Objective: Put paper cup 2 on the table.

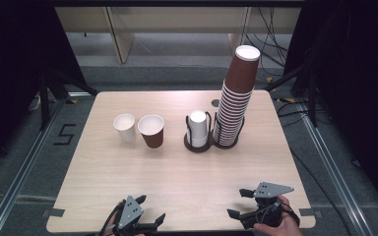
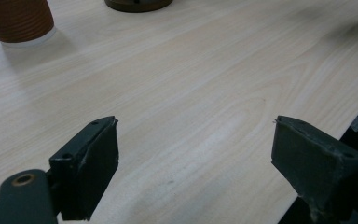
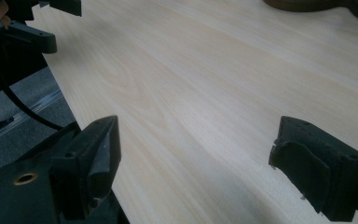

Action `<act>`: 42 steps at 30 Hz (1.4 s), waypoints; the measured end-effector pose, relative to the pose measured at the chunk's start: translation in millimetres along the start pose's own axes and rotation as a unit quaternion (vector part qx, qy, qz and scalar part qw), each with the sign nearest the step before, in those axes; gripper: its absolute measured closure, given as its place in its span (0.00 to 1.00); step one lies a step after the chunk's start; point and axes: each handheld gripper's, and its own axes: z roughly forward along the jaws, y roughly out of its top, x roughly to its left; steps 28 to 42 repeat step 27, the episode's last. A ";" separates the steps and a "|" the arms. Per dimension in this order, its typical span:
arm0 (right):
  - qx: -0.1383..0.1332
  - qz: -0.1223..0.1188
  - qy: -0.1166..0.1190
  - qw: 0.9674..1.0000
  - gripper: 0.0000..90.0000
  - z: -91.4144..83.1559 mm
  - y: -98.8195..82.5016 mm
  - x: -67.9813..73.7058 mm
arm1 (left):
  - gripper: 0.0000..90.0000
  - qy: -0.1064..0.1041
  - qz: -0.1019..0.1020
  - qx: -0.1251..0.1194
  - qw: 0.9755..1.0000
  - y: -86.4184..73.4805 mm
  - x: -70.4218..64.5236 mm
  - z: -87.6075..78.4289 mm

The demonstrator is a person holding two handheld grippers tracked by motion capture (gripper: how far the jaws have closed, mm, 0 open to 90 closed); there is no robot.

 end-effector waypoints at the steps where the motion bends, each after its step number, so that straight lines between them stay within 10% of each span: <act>1: 0.000 -0.009 -0.009 1.000 0.17 -1.1 -1.0 -1.1 | 0.16 -0.001 0.000 0.003 1.000 -0.6 -1.4 -0.5; 42: 0.016 0.004 -0.026 1.000 0.17 -2.0 -10.4 0.7 | 0.16 -0.005 0.017 0.014 1.000 -1.7 -6.2 5.2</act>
